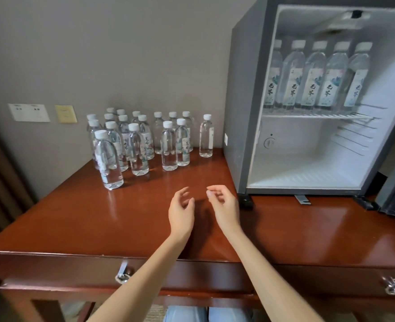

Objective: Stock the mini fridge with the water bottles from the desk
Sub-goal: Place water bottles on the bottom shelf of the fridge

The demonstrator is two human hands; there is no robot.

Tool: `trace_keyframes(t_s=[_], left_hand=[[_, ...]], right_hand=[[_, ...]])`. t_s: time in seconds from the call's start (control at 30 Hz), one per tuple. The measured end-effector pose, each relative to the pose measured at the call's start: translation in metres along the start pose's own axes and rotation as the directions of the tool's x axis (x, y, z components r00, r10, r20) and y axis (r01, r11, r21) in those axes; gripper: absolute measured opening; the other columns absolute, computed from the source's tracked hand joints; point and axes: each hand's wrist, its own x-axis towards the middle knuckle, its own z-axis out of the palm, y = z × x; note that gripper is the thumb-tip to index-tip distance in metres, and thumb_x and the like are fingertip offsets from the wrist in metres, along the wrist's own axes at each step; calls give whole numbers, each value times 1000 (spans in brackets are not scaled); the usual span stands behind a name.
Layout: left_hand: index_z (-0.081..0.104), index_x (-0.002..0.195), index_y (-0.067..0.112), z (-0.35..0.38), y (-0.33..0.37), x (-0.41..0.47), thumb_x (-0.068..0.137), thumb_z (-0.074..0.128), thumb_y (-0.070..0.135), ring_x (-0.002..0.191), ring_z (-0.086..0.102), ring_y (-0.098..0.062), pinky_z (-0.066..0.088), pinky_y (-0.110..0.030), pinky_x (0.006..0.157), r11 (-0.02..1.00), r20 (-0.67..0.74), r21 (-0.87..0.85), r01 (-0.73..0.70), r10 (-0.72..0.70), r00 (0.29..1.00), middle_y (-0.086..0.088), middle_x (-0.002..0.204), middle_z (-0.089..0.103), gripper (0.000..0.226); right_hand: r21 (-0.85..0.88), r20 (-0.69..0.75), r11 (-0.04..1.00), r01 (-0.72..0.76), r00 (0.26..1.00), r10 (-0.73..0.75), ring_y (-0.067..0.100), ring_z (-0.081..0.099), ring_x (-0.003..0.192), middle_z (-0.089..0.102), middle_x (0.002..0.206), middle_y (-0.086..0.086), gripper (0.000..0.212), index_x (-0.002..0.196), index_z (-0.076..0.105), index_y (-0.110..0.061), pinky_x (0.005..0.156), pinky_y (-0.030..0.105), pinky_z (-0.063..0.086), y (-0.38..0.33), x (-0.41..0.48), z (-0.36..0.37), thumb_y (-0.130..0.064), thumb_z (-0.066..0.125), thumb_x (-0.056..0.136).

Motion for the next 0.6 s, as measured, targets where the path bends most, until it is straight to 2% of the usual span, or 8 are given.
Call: trace_keyframes(t_s=[0.07,0.17,0.33,0.47,0.53,0.6], left_hand=[[59,123,12,-18,-2,5,92,56,3,101,61,-12,48,-31,96,1000,-31,5,5,-5,1000,-5,120,64,32],[59,123,14,-41,-6,16,92,56,4,100,61,-12,49,-31,94,1000,-77,21,6,-5,997,-5,118,65,32],[59,123,16,-55,-14,41,92,58,7,100,62,-12,48,-26,89,999,-125,48,13,-7,992,-2,114,65,32],[58,124,16,-44,-17,64,90,62,9,99,60,-7,47,-24,90,996,-110,92,-15,25,994,1,116,64,35],[58,124,18,-36,-20,76,89,63,11,97,60,-4,46,-17,87,996,-92,89,-23,32,995,2,115,64,36],[59,124,17,-29,-23,88,88,65,11,94,59,3,43,-5,80,997,-78,69,-30,35,996,3,115,64,37]], right_hand=[[24,55,999,-22,998,20,14,66,83,68,88,-8,8,96,68,-16,74,19,50,-6,-3,21,-11,65,90],[32,115,998,-54,992,50,15,67,84,68,87,-8,8,96,68,-19,76,24,52,-8,-2,46,-15,66,90],[77,110,990,-121,988,112,19,65,83,66,86,-3,12,103,66,-19,76,28,53,1,18,63,-18,66,90],[76,133,984,-159,980,148,4,59,81,64,90,-6,21,110,62,-21,70,8,45,11,42,73,-22,68,89],[68,178,983,-171,971,157,8,61,95,65,102,-3,29,118,60,-19,80,10,46,16,55,79,-22,67,90],[73,221,980,-186,961,166,11,57,111,61,119,0,39,128,56,-18,95,20,46,21,69,84,-23,66,91]])
